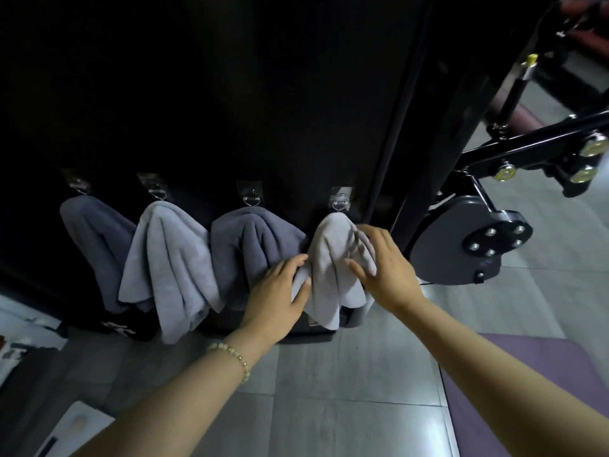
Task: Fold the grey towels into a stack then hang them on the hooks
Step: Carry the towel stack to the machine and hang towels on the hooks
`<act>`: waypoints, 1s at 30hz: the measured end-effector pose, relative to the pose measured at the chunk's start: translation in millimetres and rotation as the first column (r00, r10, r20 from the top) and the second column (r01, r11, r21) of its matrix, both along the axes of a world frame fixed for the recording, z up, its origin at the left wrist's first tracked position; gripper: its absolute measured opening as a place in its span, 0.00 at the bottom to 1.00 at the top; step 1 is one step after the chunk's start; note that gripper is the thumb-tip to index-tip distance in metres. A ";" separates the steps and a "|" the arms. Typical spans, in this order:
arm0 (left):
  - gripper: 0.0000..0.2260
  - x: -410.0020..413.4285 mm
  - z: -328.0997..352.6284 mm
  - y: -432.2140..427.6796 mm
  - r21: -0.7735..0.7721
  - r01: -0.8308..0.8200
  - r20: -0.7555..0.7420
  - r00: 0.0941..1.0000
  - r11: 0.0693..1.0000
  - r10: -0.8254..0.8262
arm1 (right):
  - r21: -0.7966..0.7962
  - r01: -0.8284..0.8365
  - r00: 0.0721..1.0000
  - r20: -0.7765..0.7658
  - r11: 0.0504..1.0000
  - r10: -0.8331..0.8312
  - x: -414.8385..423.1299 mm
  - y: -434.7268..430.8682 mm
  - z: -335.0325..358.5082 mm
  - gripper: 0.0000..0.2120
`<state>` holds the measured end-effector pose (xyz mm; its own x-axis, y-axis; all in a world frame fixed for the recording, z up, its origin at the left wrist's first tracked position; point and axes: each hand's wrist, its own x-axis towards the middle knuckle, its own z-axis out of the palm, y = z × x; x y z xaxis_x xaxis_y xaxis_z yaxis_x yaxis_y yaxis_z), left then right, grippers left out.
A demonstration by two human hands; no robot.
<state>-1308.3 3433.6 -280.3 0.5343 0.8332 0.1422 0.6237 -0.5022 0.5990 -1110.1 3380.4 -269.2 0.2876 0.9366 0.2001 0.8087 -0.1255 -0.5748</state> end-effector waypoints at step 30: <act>0.31 272.8 -50.4 -569.4 -0.137 0.907 -0.481 0.290 0.398 -0.827 | -0.509 0.831 0.387 0.237 0.226 -0.891 49.7 -822.2 -52.0 0.32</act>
